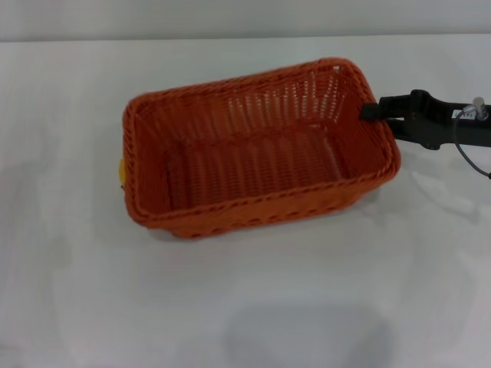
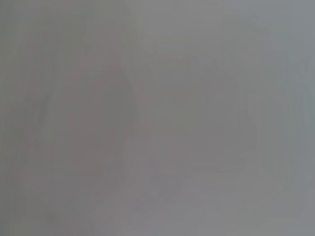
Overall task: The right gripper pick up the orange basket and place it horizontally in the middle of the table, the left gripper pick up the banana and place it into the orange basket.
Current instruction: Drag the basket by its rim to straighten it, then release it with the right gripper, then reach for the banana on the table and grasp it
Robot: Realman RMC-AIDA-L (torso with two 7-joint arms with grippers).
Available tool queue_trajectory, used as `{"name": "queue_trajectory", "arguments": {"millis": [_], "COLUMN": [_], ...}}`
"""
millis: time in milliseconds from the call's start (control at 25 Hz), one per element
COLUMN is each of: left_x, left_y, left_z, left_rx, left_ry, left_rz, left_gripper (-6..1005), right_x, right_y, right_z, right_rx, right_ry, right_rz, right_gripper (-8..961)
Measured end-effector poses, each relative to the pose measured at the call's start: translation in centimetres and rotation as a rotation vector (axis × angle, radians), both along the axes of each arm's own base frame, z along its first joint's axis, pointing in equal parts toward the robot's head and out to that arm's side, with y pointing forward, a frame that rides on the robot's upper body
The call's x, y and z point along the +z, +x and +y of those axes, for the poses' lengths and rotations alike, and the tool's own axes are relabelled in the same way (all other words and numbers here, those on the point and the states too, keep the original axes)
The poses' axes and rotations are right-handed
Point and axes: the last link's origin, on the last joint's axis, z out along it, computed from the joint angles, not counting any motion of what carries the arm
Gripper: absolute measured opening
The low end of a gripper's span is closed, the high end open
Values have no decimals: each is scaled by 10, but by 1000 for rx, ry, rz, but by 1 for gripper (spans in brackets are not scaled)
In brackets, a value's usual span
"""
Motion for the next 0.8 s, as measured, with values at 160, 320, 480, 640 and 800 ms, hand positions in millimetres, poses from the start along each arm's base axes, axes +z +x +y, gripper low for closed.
{"name": "queue_trajectory", "arguments": {"millis": [160,320,480,640,800], "left_x": [0,0,0,0,0], "left_y": [0,0,0,-1,-1], "left_z": [0,-1,-1,-2,-2], "left_rx": [4,5,5,7,11], "left_ry": [3,3,3,3,5], "left_rz": [8,7,7,7,10], "left_gripper": [884,884,884,884,884], "right_x": [-1,1,6,18,37], "right_y": [4,7,15,31,52], "right_z": [0,1,-1,-1,-3], "right_rx": [-20,-29,-52,-109,-191], "right_ry": [12,23,49,117,210], "right_rz": [-3,-3,-13,-26,-10], "right_gripper": [326,419,490,511,513]}}
